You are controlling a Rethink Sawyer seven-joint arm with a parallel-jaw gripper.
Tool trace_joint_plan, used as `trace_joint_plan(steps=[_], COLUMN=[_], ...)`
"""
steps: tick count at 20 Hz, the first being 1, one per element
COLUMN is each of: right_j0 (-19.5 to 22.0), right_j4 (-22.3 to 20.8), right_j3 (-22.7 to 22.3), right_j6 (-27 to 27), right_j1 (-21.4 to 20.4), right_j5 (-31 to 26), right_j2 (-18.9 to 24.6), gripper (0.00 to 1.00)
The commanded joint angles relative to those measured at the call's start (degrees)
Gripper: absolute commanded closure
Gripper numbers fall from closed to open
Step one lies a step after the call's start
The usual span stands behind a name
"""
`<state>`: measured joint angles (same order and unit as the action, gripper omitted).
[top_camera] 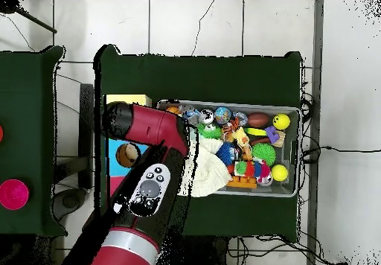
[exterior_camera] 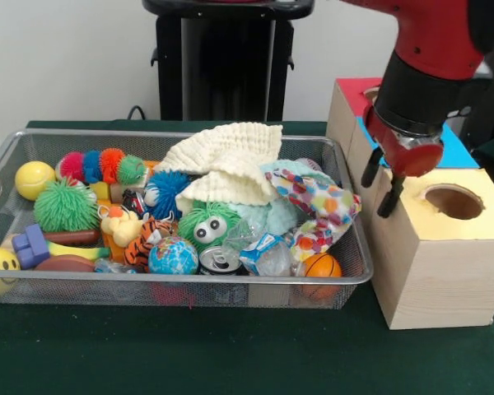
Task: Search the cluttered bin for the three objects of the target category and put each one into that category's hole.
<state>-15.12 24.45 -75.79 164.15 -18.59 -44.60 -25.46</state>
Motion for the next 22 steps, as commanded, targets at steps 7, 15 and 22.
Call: trace_joint_plan(steps=[7, 15, 22], right_j0=[4.5, 6.9, 6.8], right_j4=[-0.7, -1.5, -1.0], right_j3=[-13.8, -14.9, -12.3], right_j6=[1.7, -0.2, 2.8], right_j1=[-3.1, -2.5, 2.4], right_j5=[6.0, 9.0, 14.9], right_j2=[6.5, 8.2, 9.6], gripper=[0.00, 0.00, 0.00])
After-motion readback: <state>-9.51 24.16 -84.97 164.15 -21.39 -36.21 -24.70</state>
